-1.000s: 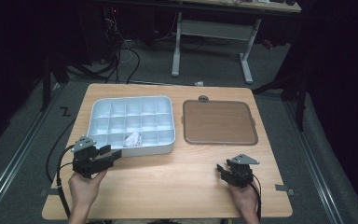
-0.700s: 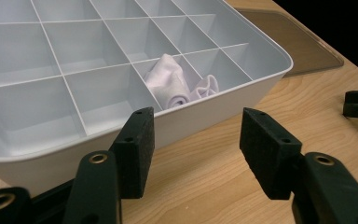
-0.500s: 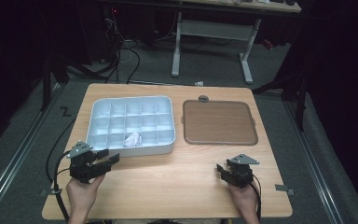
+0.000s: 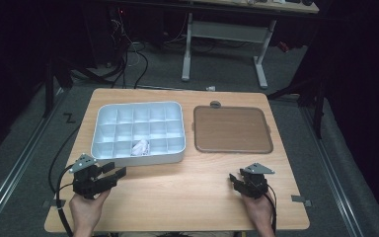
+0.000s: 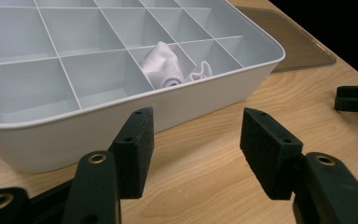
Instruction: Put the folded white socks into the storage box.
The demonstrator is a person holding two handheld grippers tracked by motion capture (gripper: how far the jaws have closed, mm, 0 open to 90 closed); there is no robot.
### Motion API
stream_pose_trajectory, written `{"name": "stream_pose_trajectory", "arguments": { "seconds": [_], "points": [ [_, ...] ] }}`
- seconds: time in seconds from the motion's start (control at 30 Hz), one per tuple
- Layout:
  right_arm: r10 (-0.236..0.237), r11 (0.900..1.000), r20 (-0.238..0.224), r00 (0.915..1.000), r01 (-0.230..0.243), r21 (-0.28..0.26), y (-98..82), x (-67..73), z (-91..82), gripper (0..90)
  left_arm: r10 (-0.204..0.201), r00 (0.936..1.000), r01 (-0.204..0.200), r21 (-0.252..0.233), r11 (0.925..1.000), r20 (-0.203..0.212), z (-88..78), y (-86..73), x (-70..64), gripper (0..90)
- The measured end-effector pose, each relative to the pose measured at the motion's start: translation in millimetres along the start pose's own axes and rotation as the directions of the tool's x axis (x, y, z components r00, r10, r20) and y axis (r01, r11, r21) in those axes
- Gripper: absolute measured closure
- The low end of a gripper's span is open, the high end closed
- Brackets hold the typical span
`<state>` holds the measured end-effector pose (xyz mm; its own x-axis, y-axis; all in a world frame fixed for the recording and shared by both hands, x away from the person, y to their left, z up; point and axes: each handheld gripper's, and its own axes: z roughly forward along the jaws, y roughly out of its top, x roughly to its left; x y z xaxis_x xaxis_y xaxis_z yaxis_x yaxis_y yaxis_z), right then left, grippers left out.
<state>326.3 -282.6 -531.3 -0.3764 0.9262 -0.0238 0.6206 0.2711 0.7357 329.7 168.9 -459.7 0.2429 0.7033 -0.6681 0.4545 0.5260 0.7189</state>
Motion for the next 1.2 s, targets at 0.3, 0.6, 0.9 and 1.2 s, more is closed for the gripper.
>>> {"name": "stream_pose_trajectory", "arguments": {
  "seconds": [0.3,0.6,0.9,1.2],
  "points": [
    [0.001,1.0,0.0,1.0,-0.001,0.0,0.0,0.1,0.0,50.6,-0.005,1.0,0.005,0.004,1.0,-0.002,-2.4,-3.6,2.1,44.9],
    [0.0,1.0,0.0,1.0,0.0,0.0,0.0,0.1,0.0,50.6,-0.005,0.9999,0.005,0.021,0.9998,-0.009,-2.3,-9.9,4.8,44.8],
    [0.0,1.0,0.0,1.0,0.0,0.0,0.0,0.1,0.0,50.6,-0.011,0.9999,0.012,0.037,0.9992,-0.013,-1.0,-16.4,6.8,44.6],
    [0.0,1.0,0.0,1.0,0.0,0.0,0.0,0.1,0.0,50.5,-0.028,0.9994,0.029,0.042,0.9987,-0.018,0.2,-21.4,10.5,44.6]
  ]
}}
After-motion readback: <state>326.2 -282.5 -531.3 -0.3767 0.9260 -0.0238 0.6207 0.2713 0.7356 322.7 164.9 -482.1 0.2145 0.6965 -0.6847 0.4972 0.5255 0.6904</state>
